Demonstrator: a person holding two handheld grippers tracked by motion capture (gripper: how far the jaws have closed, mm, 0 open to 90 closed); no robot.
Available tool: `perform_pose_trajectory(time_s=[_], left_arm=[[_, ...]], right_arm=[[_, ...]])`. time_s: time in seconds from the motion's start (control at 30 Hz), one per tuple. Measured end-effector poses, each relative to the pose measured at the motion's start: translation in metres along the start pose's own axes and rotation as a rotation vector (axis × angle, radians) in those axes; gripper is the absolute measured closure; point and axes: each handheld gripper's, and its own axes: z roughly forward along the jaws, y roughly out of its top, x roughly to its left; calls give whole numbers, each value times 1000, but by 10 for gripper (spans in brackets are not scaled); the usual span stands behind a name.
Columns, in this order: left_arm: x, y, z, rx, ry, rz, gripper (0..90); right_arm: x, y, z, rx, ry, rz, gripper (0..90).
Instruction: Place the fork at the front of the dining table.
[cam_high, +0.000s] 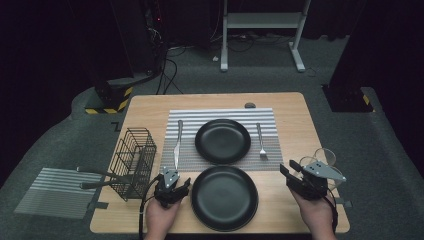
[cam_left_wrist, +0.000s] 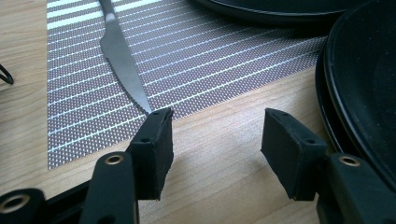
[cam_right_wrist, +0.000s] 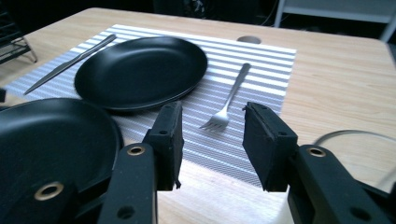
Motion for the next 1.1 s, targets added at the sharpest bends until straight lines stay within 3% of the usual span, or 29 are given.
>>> perform_pose_trajectory(time_s=[0.2, 0.23, 0.3, 0.43, 0.77, 0.8, 0.93, 1.07, 1.1], left_arm=[[0, 0, 0, 5, -3, 4, 434], [-3, -1, 2, -16, 3, -33, 434], [0, 0, 1, -3, 1, 10, 434], [-3, 0, 1, -2, 2, -23, 434], [-2, 0, 1, 7, -3, 11, 434], [-2, 0, 1, 8, -4, 13, 434], [-3, 0, 1, 8, -2, 14, 434], [-3, 0, 1, 8, -2, 16, 434], [-3, 0, 1, 8, -2, 16, 434]], right_arm=[[-5, 2, -4, -8, -26, 8, 562], [-5, 2, -5, -12, -29, 11, 563], [-7, 3, -6, -21, -35, 12, 563], [-12, 4, -10, -21, -45, 25, 570], [-17, 2, -13, -16, -85, 34, 617], [-17, 1, -11, -38, -94, 37, 623], [-20, -1, -13, 4, -99, 51, 633], [-21, -4, -9, -12, -115, 61, 644], [-21, -4, -10, 6, -111, 59, 648]])
